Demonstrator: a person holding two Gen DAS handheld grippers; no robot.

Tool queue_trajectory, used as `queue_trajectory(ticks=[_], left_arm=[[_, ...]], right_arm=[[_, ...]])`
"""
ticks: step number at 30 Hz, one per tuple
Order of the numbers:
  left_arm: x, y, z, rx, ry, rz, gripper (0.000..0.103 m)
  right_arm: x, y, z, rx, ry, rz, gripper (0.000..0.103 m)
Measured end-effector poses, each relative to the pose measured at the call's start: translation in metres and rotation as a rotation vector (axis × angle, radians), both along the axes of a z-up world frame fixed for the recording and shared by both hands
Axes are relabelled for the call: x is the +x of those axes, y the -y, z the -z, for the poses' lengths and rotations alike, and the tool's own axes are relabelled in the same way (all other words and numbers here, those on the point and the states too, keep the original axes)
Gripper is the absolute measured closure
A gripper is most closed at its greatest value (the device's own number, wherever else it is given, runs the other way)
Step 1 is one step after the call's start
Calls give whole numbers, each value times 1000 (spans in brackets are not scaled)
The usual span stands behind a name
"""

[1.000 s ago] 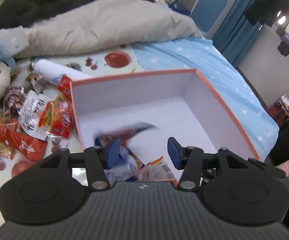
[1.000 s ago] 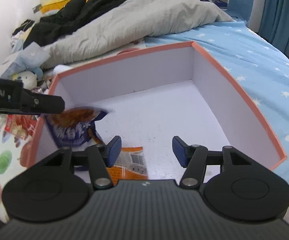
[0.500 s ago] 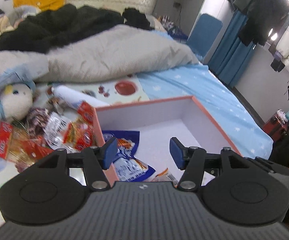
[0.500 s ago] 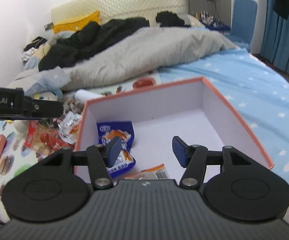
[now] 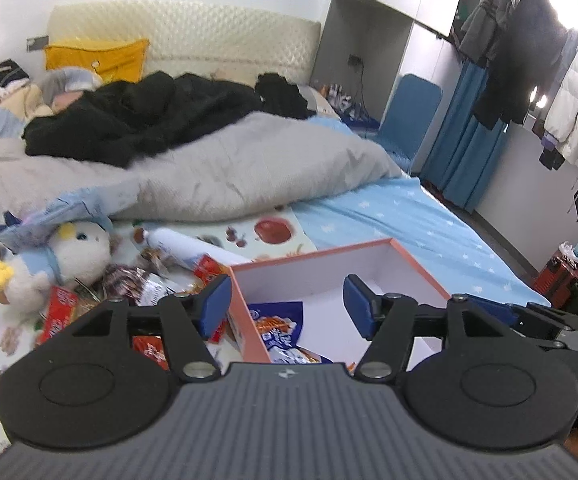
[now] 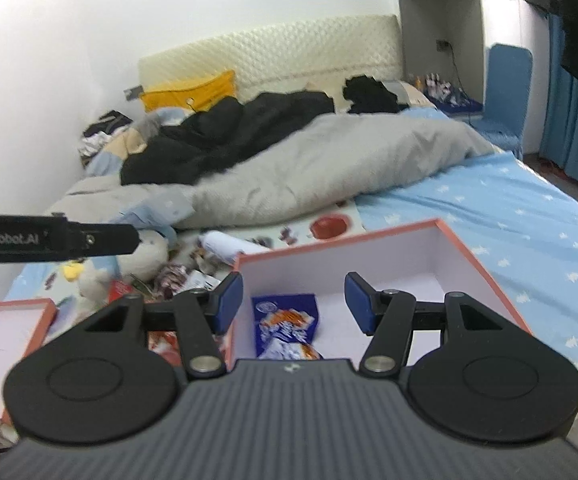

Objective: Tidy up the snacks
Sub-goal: 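Move both open tools back toward the snack pile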

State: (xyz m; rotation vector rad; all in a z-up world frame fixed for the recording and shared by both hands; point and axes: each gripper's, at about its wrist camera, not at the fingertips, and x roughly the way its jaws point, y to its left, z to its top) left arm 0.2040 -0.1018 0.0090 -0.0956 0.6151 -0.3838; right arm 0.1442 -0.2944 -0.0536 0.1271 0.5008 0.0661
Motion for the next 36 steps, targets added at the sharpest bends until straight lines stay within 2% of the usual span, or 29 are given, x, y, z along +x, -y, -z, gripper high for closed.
queue_trajectory(ticks=[10, 12, 15, 17, 20, 29, 36], left_arm=[[-38, -39, -7, 6, 51, -67, 30], [-45, -47, -5, 11, 49, -89, 28], [-55, -56, -1, 33, 53, -121, 20], [-61, -62, 3, 45, 55, -138, 10], [-70, -72, 11, 50, 49, -160, 4], [-92, -95, 43, 86, -9, -233, 0], [-114, -106, 67, 112, -6, -274, 0]], right_arm=[[-18, -28, -12, -12, 59, -65, 44], [-21, -34, -11, -21, 63, -77, 40], [-27, -43, -7, -35, 67, -100, 37], [-32, -48, -3, -34, 62, -118, 37], [-35, -58, 7, -39, 46, -144, 37], [-56, -81, 27, -11, 39, -195, 37], [-67, -100, 42, -16, 10, -244, 37]])
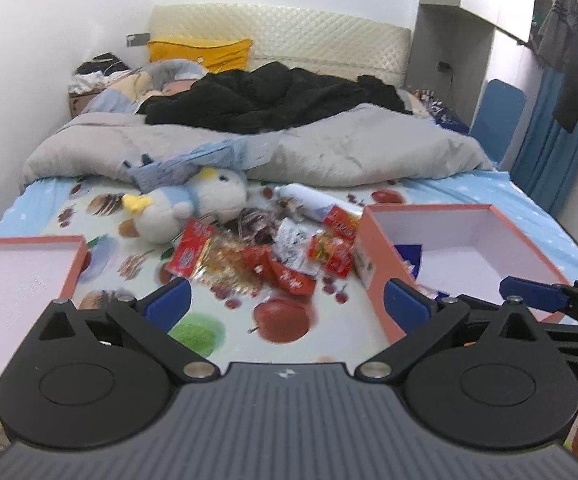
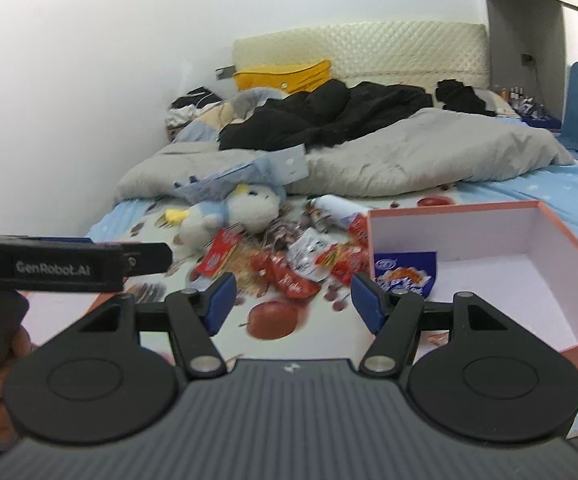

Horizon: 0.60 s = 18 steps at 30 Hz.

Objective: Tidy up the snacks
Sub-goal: 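Move both open tools back toward the snack pile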

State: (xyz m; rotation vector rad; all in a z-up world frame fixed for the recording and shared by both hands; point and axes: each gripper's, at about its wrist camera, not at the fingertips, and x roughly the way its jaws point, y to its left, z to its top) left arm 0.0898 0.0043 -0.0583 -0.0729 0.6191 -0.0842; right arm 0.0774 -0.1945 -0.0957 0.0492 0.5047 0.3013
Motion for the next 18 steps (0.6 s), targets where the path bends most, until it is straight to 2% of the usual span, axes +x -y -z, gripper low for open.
queue_trajectory(ticks=[9, 18], left_arm=[[-2, -21, 22, -15, -56, -60, 0], [21, -37, 38, -33, -99, -83, 0]], right_arm=[[-2, -11, 21, -13, -69, -26, 37], [17, -15, 28, -28, -98, -15, 37]])
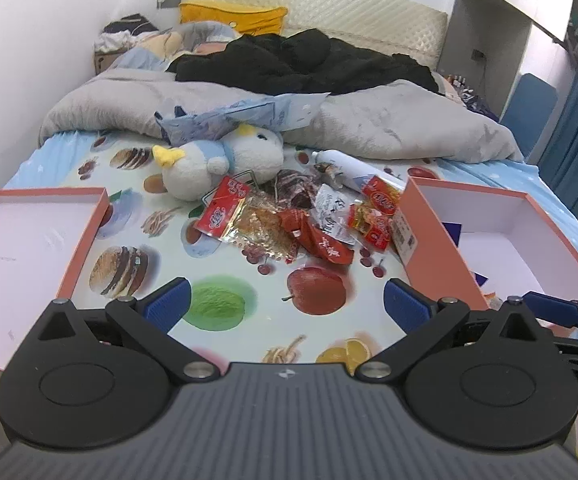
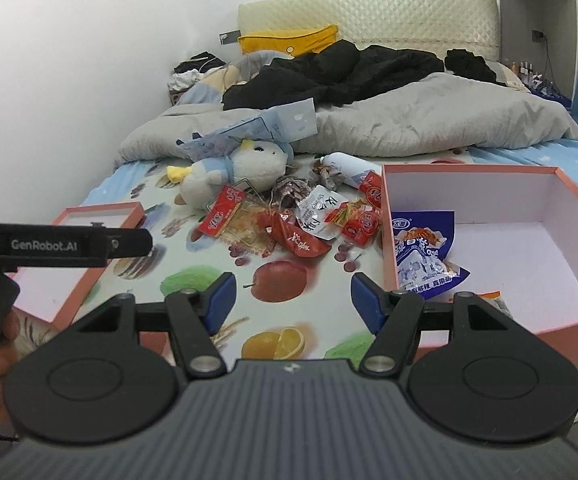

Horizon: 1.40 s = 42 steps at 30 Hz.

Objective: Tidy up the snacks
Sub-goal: 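Move both open tools back toward the snack pile, then grasp red-labelled clear snack packet with left tool while right tool grasps red strip packet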

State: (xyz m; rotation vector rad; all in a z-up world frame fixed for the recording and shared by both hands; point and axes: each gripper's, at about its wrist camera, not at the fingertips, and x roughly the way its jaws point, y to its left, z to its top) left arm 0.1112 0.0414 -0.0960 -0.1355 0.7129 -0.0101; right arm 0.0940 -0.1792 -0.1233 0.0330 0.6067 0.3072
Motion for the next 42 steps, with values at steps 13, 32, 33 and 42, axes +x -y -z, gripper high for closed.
queue_trajectory(ticks=[13, 32, 33, 42], left_arm=[[66, -38, 38, -15, -76, -31, 0], [206, -85, 127, -102, -204, -17, 0], [214, -87, 131, -97, -207, -14, 0], [276, -104, 163, -71, -188, 110, 1]], right_arm=[[53, -25, 23, -39, -62, -30, 37], [167, -70, 81, -165, -132, -140, 37], [174, -72, 84, -176, -131, -150, 37], [226, -104, 116, -322, -106, -263, 37]])
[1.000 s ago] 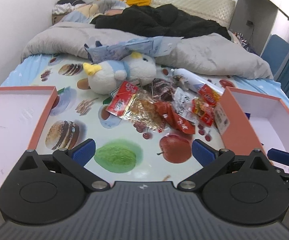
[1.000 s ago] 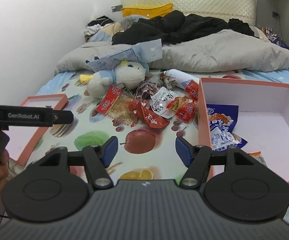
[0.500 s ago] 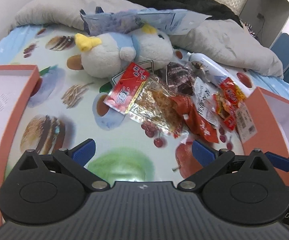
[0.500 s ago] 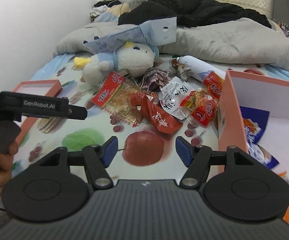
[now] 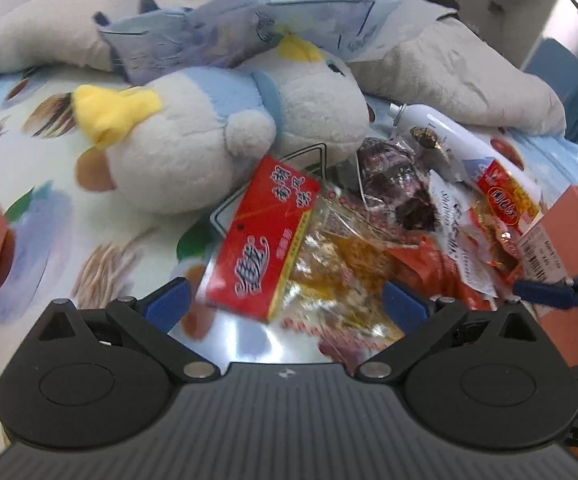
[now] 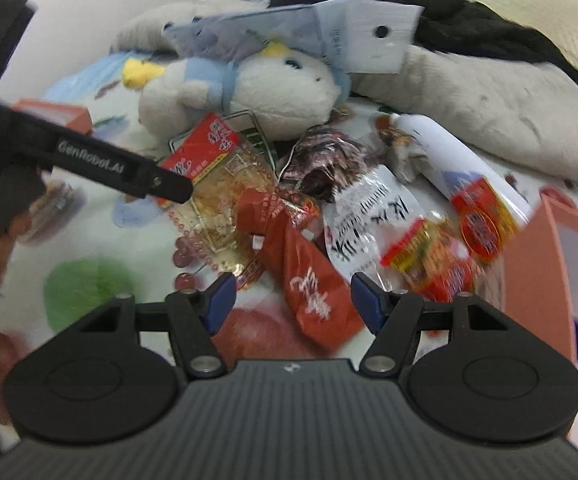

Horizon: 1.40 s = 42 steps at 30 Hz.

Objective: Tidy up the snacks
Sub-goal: 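Grasp red-labelled clear snack packet with left tool while right tool grasps red strip packet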

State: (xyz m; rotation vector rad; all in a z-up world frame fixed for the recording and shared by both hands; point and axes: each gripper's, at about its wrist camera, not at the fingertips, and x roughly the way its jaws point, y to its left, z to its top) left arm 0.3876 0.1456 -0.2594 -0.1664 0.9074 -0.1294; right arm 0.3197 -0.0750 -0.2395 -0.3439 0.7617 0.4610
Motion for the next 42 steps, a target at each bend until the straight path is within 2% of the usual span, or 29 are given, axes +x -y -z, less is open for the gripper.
queue_trajectory(ticks=[4, 8, 9, 14, 15, 17, 22, 27, 29, 31, 34, 37, 42], left_arm=[[19, -6, 12, 11, -6, 16, 1], [30, -12, 25, -21, -30, 41, 6], [31, -12, 25, -27, -12, 54, 7], [34, -12, 29, -119, -23, 104, 9], [35, -15, 29, -158, -29, 103, 9], [37, -23, 30, -284, -52, 93, 14], [28, -34, 34, -426, -70, 50, 22], [15, -34, 35, -456, -76, 20, 30], [12, -30, 33, -467, -71, 16, 42], [8, -28, 32, -497, -68, 18, 49], [1, -23, 26, -521, -52, 27, 54], [-8, -22, 24, -569, -38, 30, 55], [-8, -21, 32, -666, -61, 54, 55]], right_arm=[[18, -11, 14, -55, 6, -30, 37], [34, -15, 27, -85, -43, -25, 37], [36, -16, 30, -84, -57, -27, 38], [46, -8, 34, -2, -126, -7, 40], [47, -6, 34, 19, -142, -4, 43], [47, -2, 34, 42, -158, 0, 45], [41, -2, 36, 59, -171, -8, 49], [29, -2, 36, 68, -173, -37, 51], [24, -2, 36, 74, -177, -47, 53], [19, -3, 36, 69, -171, -55, 54], [13, -2, 36, 87, -178, -55, 54], [8, -1, 35, 93, -182, -69, 54], [-2, 0, 36, 86, -173, -99, 55]])
